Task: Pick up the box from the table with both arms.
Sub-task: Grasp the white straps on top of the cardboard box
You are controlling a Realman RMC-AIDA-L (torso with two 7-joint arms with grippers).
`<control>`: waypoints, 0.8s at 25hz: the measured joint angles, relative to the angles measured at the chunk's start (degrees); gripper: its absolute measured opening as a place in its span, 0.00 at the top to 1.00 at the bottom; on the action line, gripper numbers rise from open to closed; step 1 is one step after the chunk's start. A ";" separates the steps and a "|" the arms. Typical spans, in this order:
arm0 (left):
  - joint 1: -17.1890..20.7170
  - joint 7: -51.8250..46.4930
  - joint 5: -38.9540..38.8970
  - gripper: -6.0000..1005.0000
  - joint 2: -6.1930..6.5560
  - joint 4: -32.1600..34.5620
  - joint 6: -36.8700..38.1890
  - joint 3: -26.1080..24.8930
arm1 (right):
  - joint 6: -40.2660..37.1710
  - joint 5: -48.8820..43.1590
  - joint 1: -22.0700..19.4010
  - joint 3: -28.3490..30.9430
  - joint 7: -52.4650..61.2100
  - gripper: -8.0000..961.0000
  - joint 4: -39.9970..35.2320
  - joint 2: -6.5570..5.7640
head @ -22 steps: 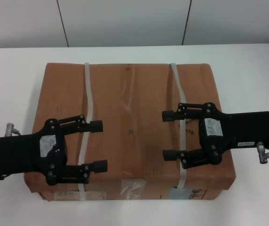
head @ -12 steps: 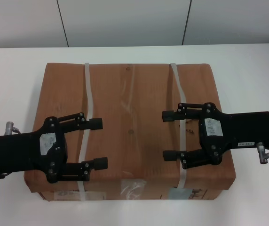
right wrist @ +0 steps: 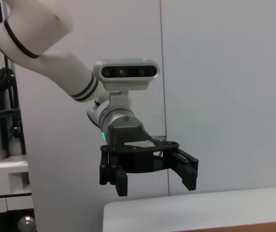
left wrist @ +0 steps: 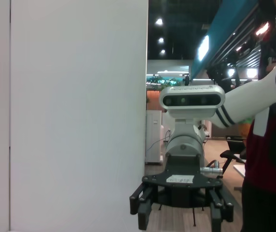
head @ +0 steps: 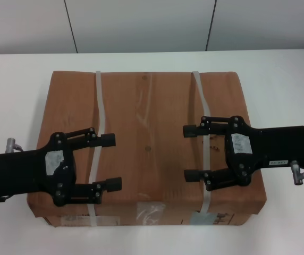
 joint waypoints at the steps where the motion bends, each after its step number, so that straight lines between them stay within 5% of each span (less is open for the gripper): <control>1: 0.00 -0.01 -0.01 0.19 -0.01 0.00 -0.28 0.00 | 0.19 -0.01 0.00 0.07 0.03 0.09 0.06 0.00; 11: 1.81 -15.88 -12.84 0.20 -0.09 -0.37 -12.04 -0.04 | 12.48 2.58 -0.85 2.07 13.56 0.09 0.48 -0.09; 20: 1.81 -29.55 -13.72 0.20 -0.21 -1.03 -23.41 0.01 | 25.59 0.42 -1.66 1.50 28.09 0.10 0.76 -0.47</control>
